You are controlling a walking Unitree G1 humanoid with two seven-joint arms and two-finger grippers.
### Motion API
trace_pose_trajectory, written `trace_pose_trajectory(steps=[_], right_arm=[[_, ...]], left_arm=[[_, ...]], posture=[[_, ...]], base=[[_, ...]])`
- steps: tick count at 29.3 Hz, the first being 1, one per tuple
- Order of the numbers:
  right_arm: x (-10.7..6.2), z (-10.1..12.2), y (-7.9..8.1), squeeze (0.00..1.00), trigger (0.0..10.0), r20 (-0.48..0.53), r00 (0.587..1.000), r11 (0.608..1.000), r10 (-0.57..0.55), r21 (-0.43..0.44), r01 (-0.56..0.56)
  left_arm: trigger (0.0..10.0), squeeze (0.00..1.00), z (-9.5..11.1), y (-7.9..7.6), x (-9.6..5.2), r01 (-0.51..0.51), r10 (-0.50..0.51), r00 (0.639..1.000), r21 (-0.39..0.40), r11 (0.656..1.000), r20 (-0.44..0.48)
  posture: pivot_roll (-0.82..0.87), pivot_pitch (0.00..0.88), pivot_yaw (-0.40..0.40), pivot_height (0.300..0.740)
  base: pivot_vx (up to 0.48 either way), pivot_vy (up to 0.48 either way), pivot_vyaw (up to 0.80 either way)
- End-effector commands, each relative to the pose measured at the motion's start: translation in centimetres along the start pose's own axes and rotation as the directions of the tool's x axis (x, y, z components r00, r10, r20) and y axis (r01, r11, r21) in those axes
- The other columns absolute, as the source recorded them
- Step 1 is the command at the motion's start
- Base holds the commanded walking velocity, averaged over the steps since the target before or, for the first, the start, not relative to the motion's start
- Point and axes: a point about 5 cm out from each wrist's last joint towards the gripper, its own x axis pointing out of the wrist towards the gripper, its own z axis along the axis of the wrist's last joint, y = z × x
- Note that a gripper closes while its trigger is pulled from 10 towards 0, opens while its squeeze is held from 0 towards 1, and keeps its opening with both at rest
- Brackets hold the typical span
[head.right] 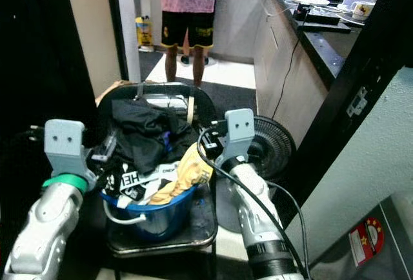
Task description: Clothes washing
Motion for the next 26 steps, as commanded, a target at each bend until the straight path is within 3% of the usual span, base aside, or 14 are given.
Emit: trace_pose_trajectory(steps=[1, 9, 26], right_arm=[[-0.3, -0.6, 0.1, 0.0, 10.0, -0.013, 1.0, 1.0, 0.007, -0.017, -0.007], [-1.0, -1.4, 0.3, 0.0, 10.0, -0.036, 0.999, 1.0, 0.012, -0.021, -0.012], [-1.0, -1.7, 1.1, 0.0, 10.0, -0.043, 0.996, 0.996, 0.074, -0.049, -0.076]], left_arm=[[10.0, 0.0, -0.5, 0.0, -0.3, 0.004, -0.005, 1.0, -0.008, 1.0, -0.011], [10.0, 0.0, 0.0, -0.6, -0.3, 0.054, -0.054, 0.999, -0.023, 0.998, 0.004], [10.0, 0.0, -0.2, 0.0, -0.2, 0.003, -0.003, 1.0, -0.001, 1.0, 0.005]], posture=[[0.0, 0.057, -0.011, 0.74], [0.01, 0.048, -0.01, 0.74], [0.01, 0.049, -0.009, 0.74]], base=[[0.0, 0.0, 0.0], [0.213, 0.0, 0.0], [0.4, 0.0, 0.09]])
